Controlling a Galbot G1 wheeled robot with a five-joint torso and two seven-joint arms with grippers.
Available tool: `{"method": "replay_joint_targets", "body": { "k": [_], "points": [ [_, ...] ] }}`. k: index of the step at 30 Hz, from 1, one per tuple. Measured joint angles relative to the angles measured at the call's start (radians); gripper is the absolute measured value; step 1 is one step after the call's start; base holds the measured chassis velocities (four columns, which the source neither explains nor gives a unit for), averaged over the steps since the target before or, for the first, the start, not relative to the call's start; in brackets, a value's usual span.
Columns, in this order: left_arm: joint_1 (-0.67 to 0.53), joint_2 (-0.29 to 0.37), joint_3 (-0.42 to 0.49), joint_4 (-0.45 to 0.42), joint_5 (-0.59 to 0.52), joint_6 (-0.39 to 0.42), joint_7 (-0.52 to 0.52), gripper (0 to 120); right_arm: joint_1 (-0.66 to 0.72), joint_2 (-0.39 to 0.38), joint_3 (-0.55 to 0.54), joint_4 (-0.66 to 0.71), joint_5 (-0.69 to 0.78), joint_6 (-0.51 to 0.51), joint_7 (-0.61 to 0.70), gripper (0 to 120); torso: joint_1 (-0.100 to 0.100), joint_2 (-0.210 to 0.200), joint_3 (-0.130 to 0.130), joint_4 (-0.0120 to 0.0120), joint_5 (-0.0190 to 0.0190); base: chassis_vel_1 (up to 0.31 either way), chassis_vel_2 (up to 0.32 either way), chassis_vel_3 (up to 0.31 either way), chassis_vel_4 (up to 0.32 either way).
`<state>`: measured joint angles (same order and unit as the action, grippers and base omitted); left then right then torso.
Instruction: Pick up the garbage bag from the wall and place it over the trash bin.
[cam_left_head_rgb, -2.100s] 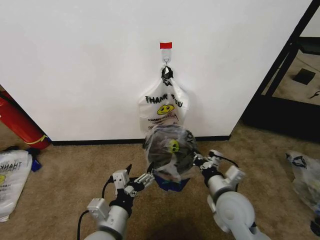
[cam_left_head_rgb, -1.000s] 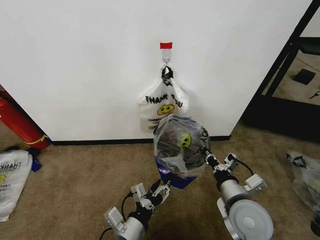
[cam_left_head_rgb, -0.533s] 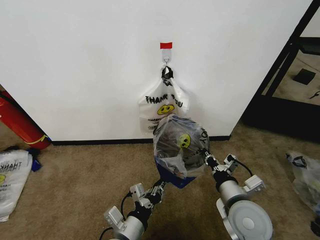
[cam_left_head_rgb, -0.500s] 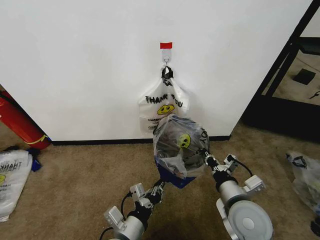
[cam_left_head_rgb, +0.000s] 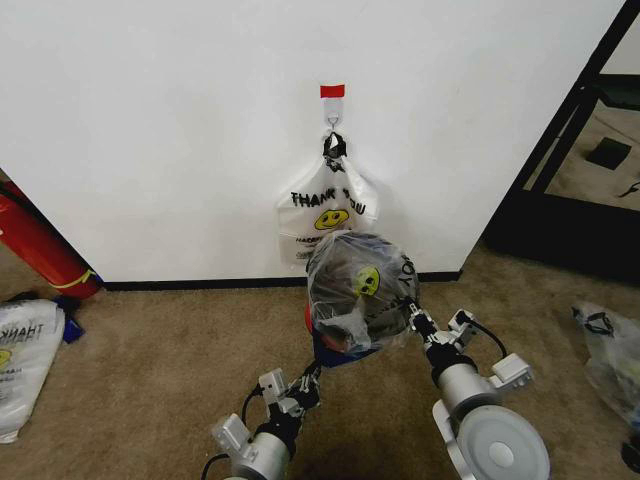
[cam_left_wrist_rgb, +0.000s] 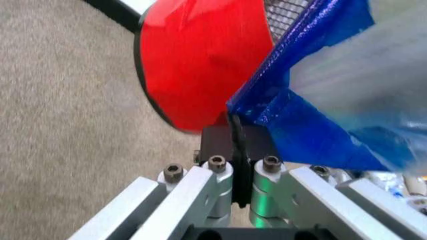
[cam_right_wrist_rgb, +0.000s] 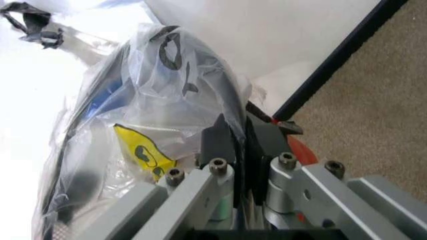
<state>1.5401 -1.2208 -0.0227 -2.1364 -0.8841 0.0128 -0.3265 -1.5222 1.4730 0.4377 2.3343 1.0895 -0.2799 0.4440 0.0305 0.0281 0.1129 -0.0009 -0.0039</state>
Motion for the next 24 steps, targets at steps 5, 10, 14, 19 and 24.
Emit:
{"method": "replay_joint_targets", "body": {
  "k": [5,10,14,19,24],
  "points": [
    [-0.040,-0.024,0.016,0.037,0.057,-0.011,-0.013,0,-0.015,0.002,-0.006,0.011,0.001,-0.003,0.000,1,0.000,0.000,0.000,0.0000,0.0000,0.000,0.000,0.000,0.000],
    [-0.057,-0.045,0.007,0.078,0.075,-0.033,-0.027,0,-0.018,0.008,-0.017,0.013,0.000,-0.007,0.000,1,0.000,0.000,0.000,0.0000,0.0000,0.000,0.000,0.000,0.000],
    [-0.059,-0.046,-0.007,0.088,0.075,-0.041,-0.029,0,-0.018,0.010,-0.019,0.007,-0.003,-0.007,-0.001,1,0.000,0.000,0.000,0.0000,0.0000,0.000,0.000,0.000,0.000],
    [-0.022,-0.010,-0.034,0.048,0.069,-0.024,-0.015,4,-0.012,0.008,-0.018,-0.014,-0.006,-0.005,-0.004,1,0.000,0.000,0.000,0.0000,0.0000,0.000,0.000,0.000,0.000],
    [0.028,0.023,-0.059,-0.016,0.070,-0.002,-0.002,19,-0.004,0.005,-0.017,-0.029,-0.013,-0.001,-0.010,1,0.000,0.000,0.000,0.0001,-0.0001,0.000,0.000,0.000,0.000]
  ]
}}
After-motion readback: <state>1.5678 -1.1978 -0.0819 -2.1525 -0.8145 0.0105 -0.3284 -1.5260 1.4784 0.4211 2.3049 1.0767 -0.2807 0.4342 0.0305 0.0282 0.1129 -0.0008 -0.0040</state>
